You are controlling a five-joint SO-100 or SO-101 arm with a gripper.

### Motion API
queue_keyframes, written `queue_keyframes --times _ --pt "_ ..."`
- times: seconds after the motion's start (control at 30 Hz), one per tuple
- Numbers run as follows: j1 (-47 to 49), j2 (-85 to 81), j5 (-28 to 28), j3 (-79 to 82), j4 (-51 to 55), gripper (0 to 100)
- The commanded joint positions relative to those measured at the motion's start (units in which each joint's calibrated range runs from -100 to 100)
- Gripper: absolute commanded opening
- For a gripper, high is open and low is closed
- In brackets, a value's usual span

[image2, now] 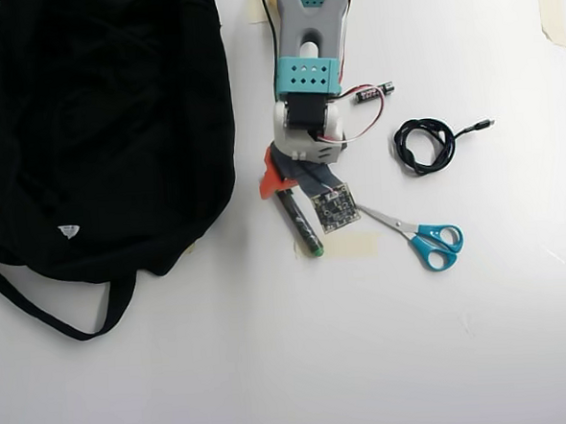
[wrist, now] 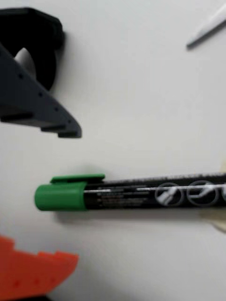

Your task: Put the green marker into the black bag

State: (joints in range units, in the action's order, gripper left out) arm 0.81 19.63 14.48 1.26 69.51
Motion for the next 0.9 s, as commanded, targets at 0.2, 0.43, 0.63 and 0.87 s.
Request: queue_keyframes --times 0.2,0.43,0.63,0.87 --pt "0.5 -0.3 0.3 -2.6 -0.5 36" --pt "0.6 0.4 0.3 -2.7 -0.5 36" --pt "0.9 3.1 0.3 -4.8 -1.2 36" --pt "0.9 5.3 1.2 -7.4 -1.2 36"
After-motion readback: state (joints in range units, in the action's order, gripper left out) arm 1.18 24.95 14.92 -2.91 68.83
